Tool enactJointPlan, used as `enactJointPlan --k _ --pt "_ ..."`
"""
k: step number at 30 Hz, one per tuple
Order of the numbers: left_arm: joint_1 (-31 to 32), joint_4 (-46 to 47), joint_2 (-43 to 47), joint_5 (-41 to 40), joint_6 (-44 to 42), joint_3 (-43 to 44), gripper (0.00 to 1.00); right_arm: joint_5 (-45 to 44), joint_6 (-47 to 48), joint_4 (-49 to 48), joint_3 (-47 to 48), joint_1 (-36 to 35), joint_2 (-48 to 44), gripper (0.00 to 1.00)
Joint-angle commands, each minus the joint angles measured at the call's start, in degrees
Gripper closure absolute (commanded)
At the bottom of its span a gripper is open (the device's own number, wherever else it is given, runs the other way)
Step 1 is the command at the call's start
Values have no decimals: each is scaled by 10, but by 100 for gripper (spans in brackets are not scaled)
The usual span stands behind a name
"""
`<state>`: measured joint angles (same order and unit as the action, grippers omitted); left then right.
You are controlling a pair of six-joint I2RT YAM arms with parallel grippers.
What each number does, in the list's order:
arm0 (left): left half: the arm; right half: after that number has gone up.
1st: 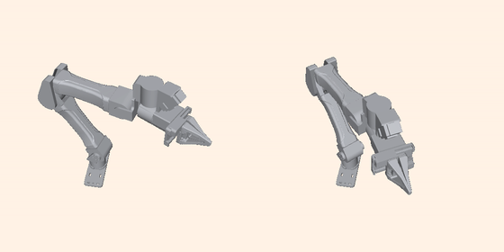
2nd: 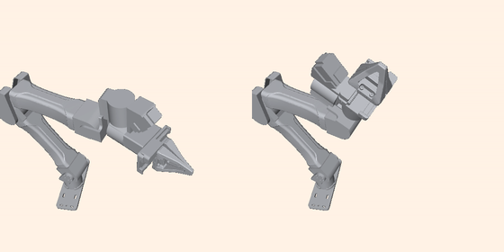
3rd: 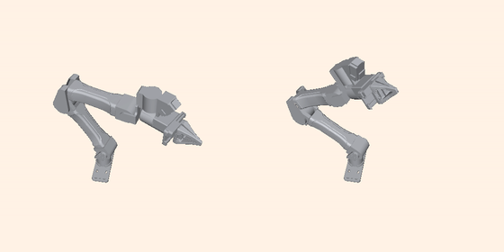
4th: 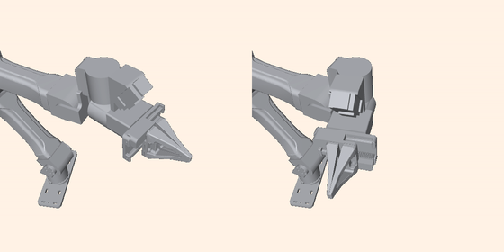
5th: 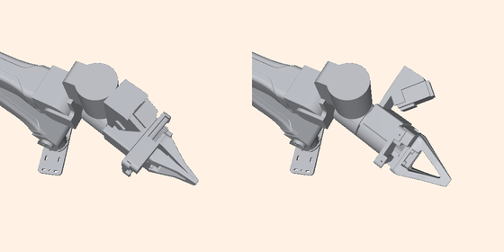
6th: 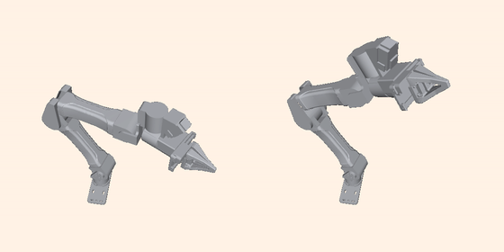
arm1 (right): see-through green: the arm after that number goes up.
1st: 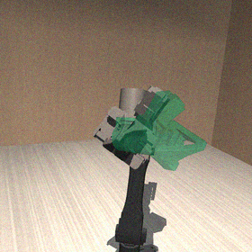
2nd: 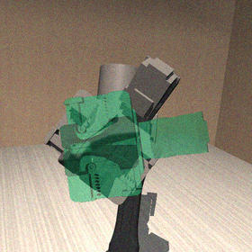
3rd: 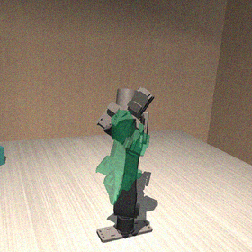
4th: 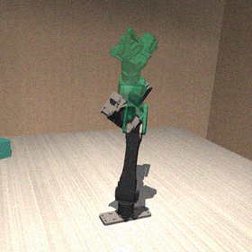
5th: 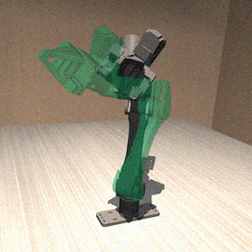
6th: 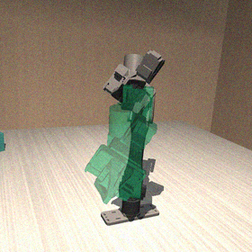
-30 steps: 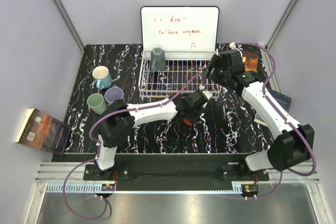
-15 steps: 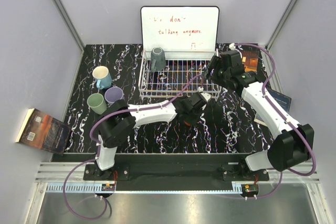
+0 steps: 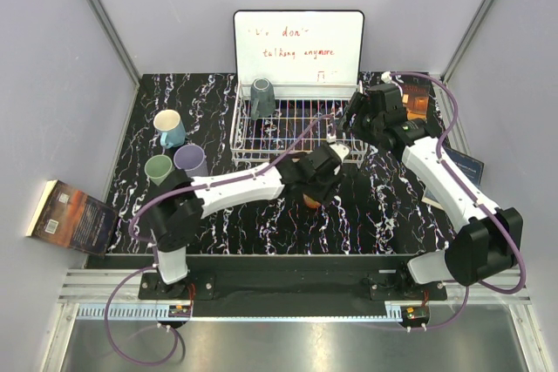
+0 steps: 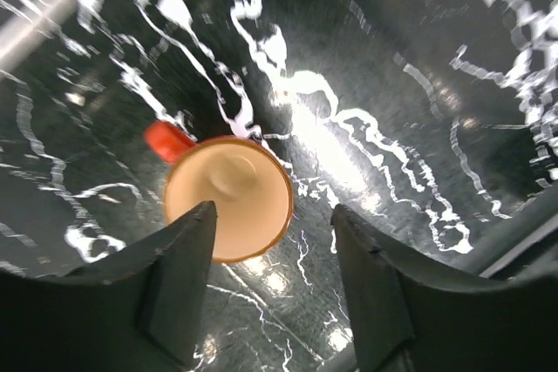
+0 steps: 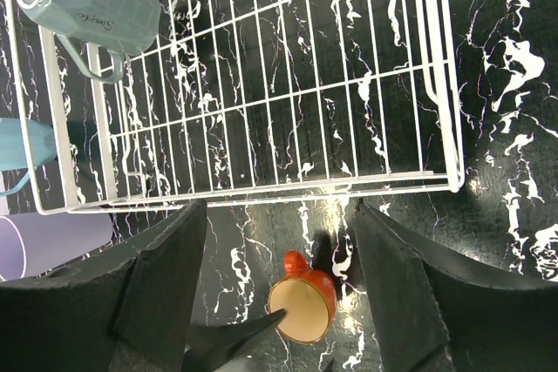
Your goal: Unload the cups from the dish rack
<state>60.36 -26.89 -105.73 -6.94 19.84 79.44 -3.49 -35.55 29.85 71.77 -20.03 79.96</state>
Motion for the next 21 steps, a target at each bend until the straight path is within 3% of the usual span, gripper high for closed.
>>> enactJointPlan --k 1,7,14,17,21 --pt "3 -18 67 -48 -22 74 37 0 11 -8 5 3 -17 24" --pt "-37 -40 139 -97 -25 114 23 4 8 -9 4 3 -13 24" --pt "-225 -59 155 -99 9 138 21 25 7 -15 3 3 -6 24" --pt "-282 -53 118 -134 3 171 19 34 -2 -18 -2 3 1 24" --pt "-336 -70 18 -86 -4 293 18 69 -9 -17 -7 5 3 25"
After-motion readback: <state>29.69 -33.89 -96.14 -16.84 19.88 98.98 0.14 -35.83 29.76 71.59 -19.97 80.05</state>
